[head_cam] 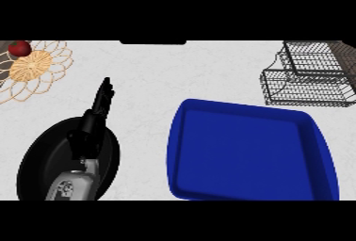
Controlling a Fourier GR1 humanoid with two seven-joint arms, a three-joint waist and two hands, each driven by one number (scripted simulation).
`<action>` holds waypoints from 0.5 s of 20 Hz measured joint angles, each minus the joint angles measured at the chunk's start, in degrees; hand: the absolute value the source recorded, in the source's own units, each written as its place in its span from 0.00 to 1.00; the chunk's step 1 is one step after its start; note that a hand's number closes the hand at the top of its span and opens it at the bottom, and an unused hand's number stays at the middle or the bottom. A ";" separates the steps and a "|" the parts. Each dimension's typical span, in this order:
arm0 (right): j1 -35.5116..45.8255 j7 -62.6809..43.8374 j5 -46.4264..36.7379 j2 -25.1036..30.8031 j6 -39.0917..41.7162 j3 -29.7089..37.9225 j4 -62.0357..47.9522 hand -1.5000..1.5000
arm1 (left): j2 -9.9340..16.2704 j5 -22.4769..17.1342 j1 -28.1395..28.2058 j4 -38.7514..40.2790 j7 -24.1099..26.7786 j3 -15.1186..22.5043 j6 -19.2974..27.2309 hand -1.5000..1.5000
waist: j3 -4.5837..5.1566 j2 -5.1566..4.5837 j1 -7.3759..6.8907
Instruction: Pick the can from the tray and place it in the tiered basket
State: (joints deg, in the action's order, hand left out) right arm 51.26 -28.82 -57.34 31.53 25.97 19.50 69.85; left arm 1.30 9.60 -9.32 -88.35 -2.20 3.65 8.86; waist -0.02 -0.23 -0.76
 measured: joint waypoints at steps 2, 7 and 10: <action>-0.38 0.11 1.65 -0.69 -1.51 2.14 -1.73 0.00 | -0.03 0.10 1.01 -0.40 0.29 0.16 0.05 0.50 | 0.00 0.05 0.07; 0.04 2.14 6.66 -1.37 -5.01 7.18 -5.75 0.00 | 0.50 -0.33 1.49 -1.92 -0.84 -0.13 -0.57 0.50 | -0.03 0.11 0.18; 0.65 2.52 9.19 -1.92 -9.18 10.65 -6.35 0.00 | -0.08 0.35 2.01 -2.56 -1.16 0.61 0.01 0.50 | -0.02 0.14 0.21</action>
State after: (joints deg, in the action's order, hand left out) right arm 51.91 -26.29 -48.15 29.60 16.79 30.14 63.50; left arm 1.22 9.95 -7.31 -90.91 -3.36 4.26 8.87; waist -0.04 -0.09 -0.56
